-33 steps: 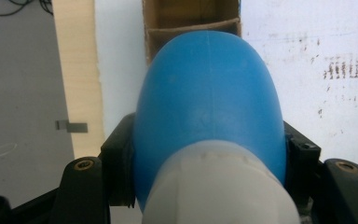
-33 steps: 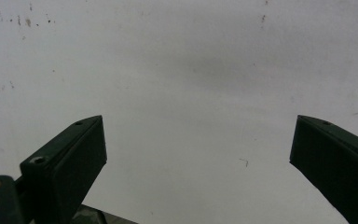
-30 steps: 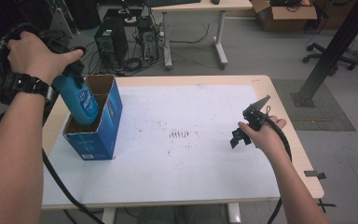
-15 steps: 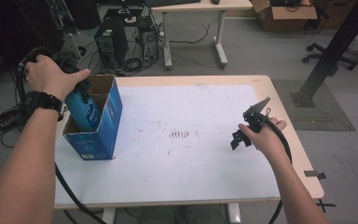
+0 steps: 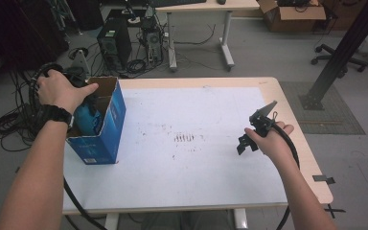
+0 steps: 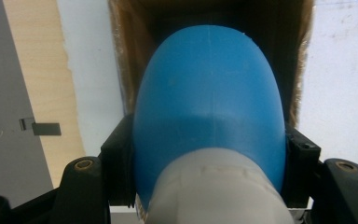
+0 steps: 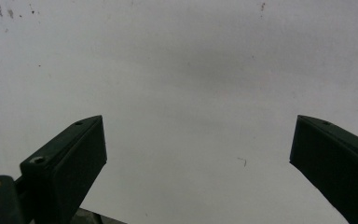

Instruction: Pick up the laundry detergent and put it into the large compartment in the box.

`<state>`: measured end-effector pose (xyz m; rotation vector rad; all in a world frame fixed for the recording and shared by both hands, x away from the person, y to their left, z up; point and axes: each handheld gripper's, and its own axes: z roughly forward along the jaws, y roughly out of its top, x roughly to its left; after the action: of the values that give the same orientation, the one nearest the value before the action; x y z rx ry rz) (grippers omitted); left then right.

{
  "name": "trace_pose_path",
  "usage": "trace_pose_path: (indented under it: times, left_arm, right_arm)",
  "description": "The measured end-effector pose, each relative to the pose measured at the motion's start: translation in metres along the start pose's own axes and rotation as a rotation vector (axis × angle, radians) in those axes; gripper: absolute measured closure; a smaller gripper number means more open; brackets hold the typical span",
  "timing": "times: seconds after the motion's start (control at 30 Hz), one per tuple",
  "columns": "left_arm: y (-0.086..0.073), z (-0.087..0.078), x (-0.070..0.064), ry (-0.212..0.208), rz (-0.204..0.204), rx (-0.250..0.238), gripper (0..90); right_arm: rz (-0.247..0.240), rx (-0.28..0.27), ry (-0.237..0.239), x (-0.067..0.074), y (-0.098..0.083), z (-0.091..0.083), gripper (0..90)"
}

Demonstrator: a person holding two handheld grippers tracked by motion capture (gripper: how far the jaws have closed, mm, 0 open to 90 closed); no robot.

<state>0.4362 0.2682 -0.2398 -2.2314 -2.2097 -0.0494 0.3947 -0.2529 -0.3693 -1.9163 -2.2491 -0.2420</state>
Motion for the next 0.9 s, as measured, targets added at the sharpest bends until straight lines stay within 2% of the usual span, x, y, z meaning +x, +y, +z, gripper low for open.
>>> trace_pose_path:
  times: [0.1, 0.43, 0.67, 0.9]
  left_arm:
    - [0.001, 0.012, 0.000, -0.003, 0.005, 0.010, 37.5]
    - [0.002, 0.030, -0.003, 0.008, 0.015, 0.037, 37.4]
    - [0.002, 0.038, -0.004, 0.007, 0.016, 0.043, 37.4]
    - [0.000, 0.038, -0.002, 0.000, 0.014, 0.036, 37.3]
  right_arm:
    - [0.006, 0.001, 0.001, -0.001, 0.000, 0.001, 3.8]
    - [0.008, 0.010, 0.002, -0.002, 0.001, 0.006, 3.8]
    - [0.006, 0.014, 0.001, -0.002, 0.001, 0.008, 3.8]
    - [0.012, 0.014, 0.000, -0.003, -0.001, 0.009, 3.8]
